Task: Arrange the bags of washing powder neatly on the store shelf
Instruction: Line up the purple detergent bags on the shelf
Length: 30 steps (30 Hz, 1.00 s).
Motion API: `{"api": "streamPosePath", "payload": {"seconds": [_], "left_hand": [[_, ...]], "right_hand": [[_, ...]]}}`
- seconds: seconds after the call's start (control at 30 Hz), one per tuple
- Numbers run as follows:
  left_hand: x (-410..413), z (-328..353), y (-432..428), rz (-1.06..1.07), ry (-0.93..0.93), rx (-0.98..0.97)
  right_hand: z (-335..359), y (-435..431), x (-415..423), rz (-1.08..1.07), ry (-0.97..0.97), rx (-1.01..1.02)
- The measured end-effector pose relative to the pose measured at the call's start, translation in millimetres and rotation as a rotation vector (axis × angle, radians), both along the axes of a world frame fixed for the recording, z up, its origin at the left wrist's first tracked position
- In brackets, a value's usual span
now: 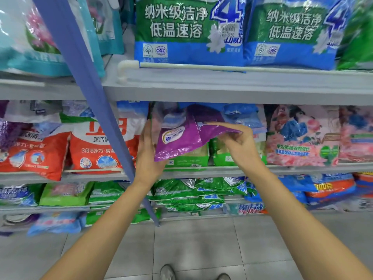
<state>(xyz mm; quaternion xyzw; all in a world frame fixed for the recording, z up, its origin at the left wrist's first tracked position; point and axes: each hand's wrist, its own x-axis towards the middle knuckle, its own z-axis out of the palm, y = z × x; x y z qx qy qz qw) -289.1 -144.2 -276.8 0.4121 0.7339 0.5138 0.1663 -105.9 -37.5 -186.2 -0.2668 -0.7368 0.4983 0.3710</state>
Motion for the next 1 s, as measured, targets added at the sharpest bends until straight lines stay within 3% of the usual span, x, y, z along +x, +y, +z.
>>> {"api": "streamPosePath", "payload": {"seconds": [0.07, 0.13, 0.27, 0.33, 0.57, 0.8, 1.0], "left_hand": [[5, 15, 3, -0.007, 0.003, -0.045], [11, 28, 10, -0.042, -0.025, 0.035], [18, 44, 15, -0.170, 0.204, 0.067], [19, 47, 13, -0.202, 0.219, 0.091], [39, 98, -5, -0.260, -0.061, 0.180], [59, 118, -10, -0.307, -0.581, 0.166], [64, 137, -7, -0.332, -0.709, 0.126]], "right_hand": [[3, -2, 13, 0.002, 0.003, -0.002], [6, -3, 23, -0.010, 0.009, -0.019], [22, -2, 40, -0.056, 0.047, -0.068], [36, -1, 46, -0.055, 0.054, -0.073], [92, 1, 50, -0.037, 0.073, -0.024], [120, 3, 46, -0.049, 0.119, -0.048], [136, 12, 46, -0.179, 0.155, -0.060]]}}
